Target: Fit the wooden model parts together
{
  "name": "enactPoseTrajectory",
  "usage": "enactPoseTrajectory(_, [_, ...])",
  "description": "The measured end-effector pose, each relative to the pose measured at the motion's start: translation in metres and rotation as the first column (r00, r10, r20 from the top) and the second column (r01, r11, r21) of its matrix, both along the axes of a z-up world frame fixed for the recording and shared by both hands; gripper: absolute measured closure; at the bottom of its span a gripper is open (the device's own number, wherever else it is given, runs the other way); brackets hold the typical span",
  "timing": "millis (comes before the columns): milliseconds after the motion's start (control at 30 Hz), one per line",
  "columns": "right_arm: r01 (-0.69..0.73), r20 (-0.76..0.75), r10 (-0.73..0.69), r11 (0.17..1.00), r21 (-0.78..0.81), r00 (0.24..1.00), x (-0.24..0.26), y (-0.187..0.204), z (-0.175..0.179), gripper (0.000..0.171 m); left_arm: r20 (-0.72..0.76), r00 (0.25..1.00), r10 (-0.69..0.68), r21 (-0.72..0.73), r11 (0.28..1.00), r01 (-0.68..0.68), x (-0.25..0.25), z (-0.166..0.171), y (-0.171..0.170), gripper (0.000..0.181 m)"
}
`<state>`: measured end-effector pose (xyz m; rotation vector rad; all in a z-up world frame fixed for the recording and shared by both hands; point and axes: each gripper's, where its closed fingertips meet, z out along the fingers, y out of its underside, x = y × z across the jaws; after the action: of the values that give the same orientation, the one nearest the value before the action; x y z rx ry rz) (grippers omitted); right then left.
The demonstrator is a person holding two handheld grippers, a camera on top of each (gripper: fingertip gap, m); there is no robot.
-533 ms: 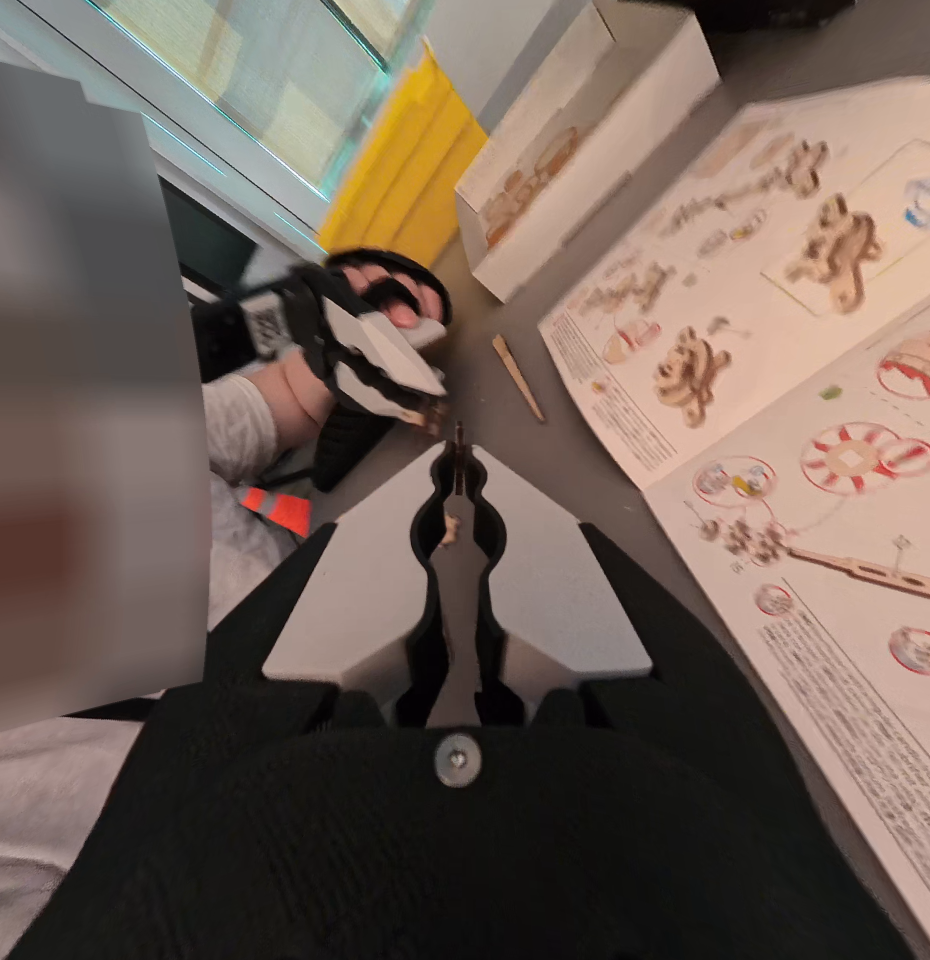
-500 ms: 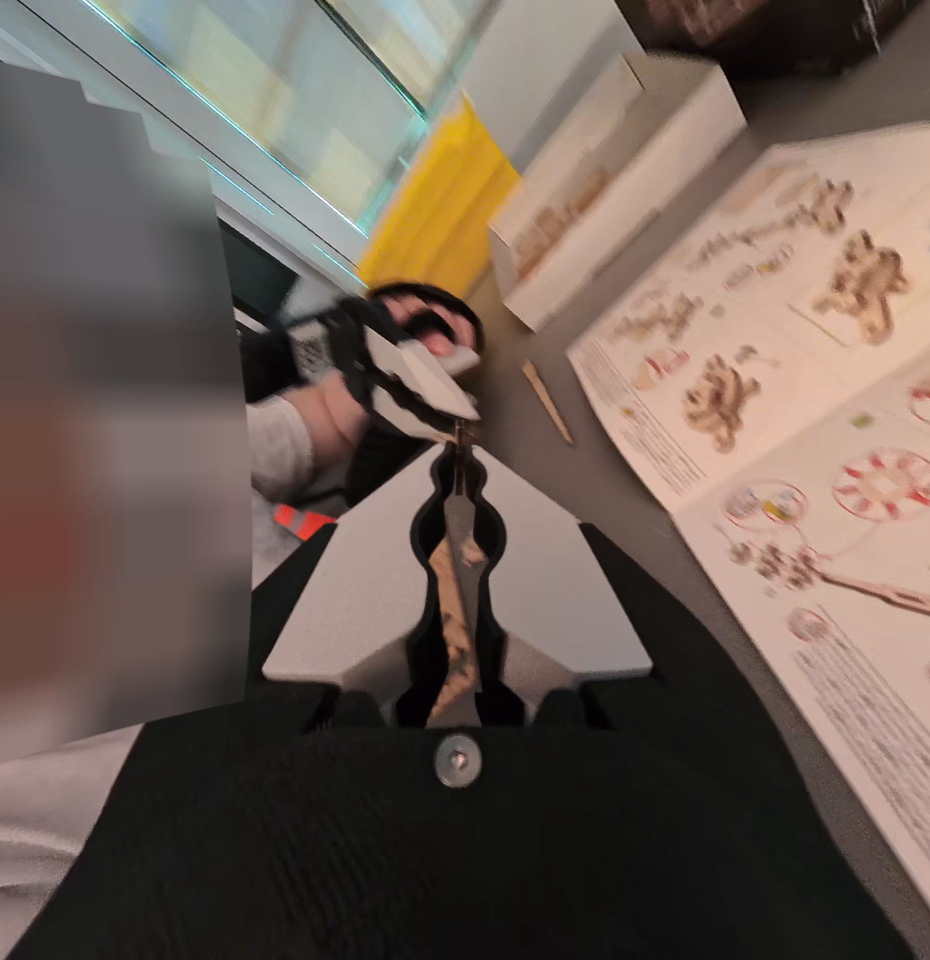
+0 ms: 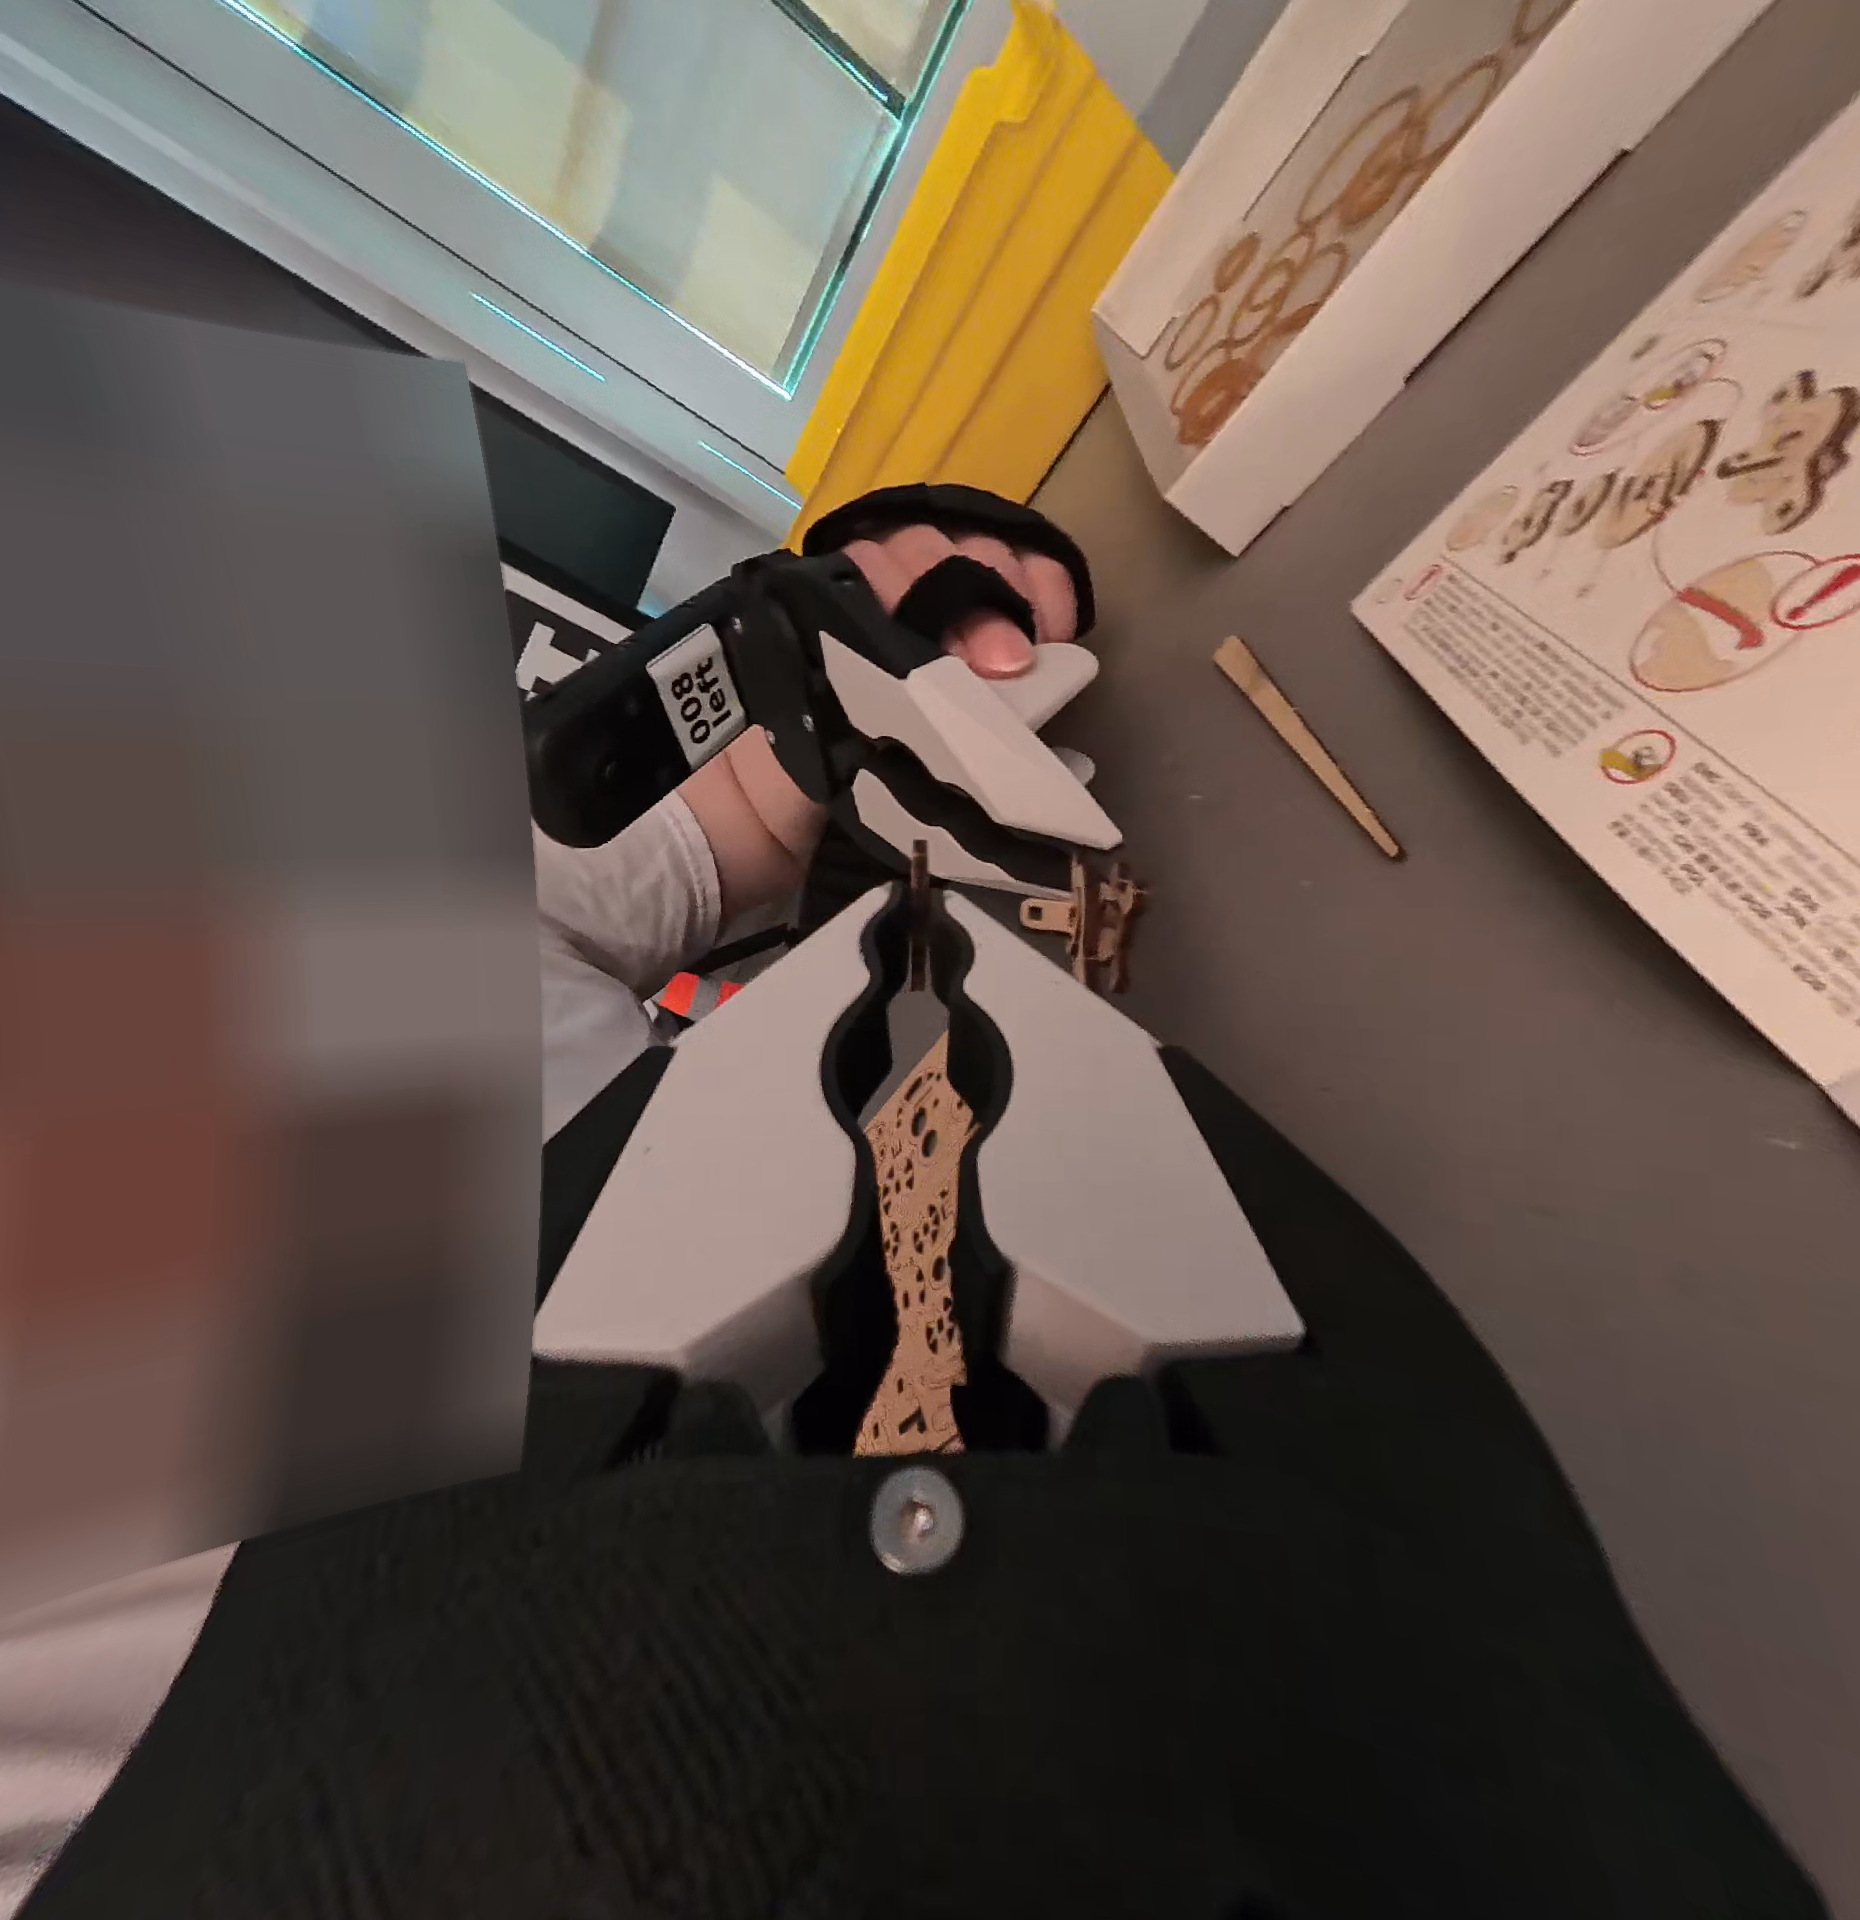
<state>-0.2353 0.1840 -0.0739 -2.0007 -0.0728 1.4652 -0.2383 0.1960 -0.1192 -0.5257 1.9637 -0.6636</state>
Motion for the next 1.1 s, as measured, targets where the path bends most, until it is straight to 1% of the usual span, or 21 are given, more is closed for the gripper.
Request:
enactPoseTrajectory(33, [-0.001, 0.002, 0.001, 1.0, -0.009, 1.0, 0.0, 0.0, -0.003, 0.17, -0.001, 1.0, 0.0, 0.002, 1.0, 0.0, 0.0, 0.0, 0.0, 0.174])
enactPoseTrajectory(233, [-0.006, 0.035, 0.008, 0.999, -0.036, 0.999, -0.002, 0.001, -0.013, 0.169, 0.001, 1.0, -0.007, 0.012, 1.0, 0.007, 0.0, -0.001, -0.002, 0.174])
enactPoseTrajectory(533, [-0.007, 0.063, 0.009, 0.999, -0.036, 0.998, -0.003, 0.002, -0.019, 0.169, 0.006, 1.0, -0.016, 0.008, 1.0, 0.016, -0.001, 0.001, -0.005, 0.174])
enactPoseTrajectory(1100, [0.013, 0.056, -0.012, 1.0, -0.021, 0.998, 0.001, 0.004, -0.016, 0.17, 0.033, 0.999, -0.008, -0.002, 1.0, 0.008, 0.0, 0.007, -0.005, 0.175])
